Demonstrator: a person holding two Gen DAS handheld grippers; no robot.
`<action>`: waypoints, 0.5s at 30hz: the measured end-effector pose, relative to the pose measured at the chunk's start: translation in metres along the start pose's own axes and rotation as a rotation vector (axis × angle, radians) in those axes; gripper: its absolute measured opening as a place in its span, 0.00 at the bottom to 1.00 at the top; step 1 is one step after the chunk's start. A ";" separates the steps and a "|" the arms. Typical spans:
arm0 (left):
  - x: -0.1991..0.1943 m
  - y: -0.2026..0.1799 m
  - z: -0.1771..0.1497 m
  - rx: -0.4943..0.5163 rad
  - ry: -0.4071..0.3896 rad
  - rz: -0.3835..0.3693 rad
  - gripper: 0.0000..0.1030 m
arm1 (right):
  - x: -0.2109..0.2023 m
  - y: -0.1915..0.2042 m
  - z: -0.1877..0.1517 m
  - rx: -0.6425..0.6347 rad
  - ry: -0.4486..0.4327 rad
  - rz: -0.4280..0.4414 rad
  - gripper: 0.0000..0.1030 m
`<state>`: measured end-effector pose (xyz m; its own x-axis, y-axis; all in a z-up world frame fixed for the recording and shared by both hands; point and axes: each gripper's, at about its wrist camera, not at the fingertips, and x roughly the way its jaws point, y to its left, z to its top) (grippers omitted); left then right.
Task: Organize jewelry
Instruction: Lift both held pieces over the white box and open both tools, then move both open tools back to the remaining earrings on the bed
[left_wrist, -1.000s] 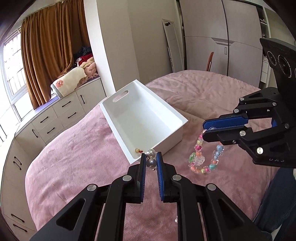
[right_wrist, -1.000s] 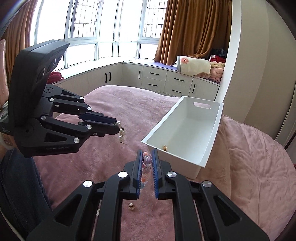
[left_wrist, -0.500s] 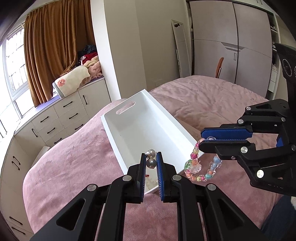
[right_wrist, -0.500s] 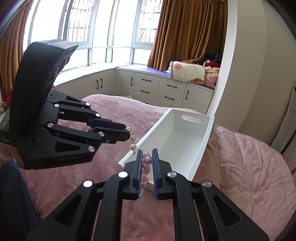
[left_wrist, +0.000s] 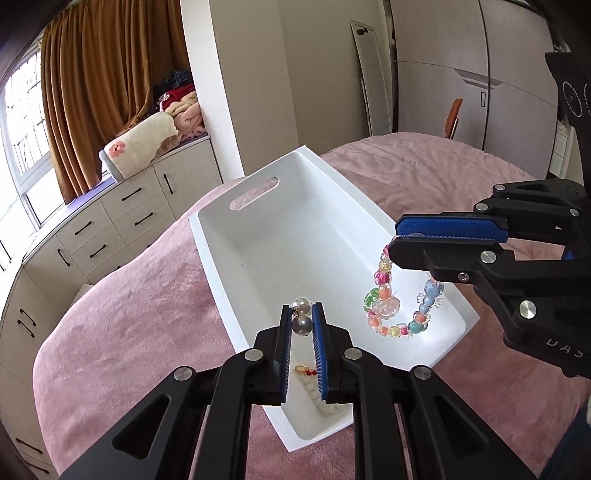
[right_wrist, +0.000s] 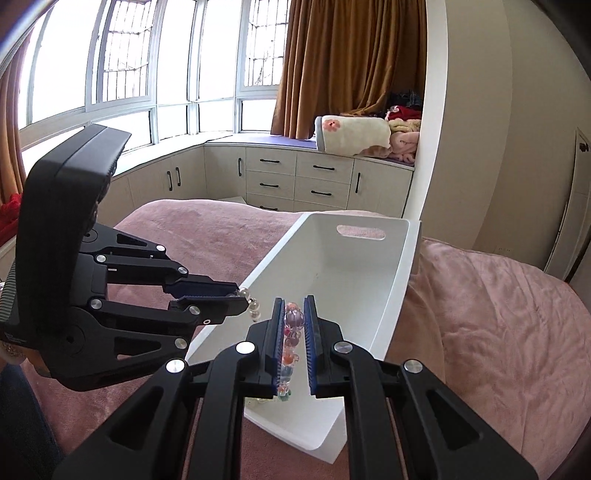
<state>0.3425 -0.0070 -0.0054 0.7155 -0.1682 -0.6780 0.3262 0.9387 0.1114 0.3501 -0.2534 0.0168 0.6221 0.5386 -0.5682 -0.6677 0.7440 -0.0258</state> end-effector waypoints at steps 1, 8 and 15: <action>0.003 0.000 -0.001 0.001 -0.007 0.001 0.16 | 0.004 -0.002 -0.002 0.007 0.002 0.004 0.11; 0.031 -0.004 -0.015 0.027 -0.005 0.016 0.41 | 0.028 -0.005 -0.014 -0.011 0.028 0.006 0.12; 0.031 0.000 -0.031 0.042 -0.046 0.056 0.65 | 0.016 -0.008 -0.020 0.009 -0.040 -0.028 0.69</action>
<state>0.3457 -0.0033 -0.0493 0.7606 -0.1302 -0.6360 0.3100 0.9336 0.1797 0.3573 -0.2581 -0.0085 0.6565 0.5324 -0.5343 -0.6460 0.7626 -0.0339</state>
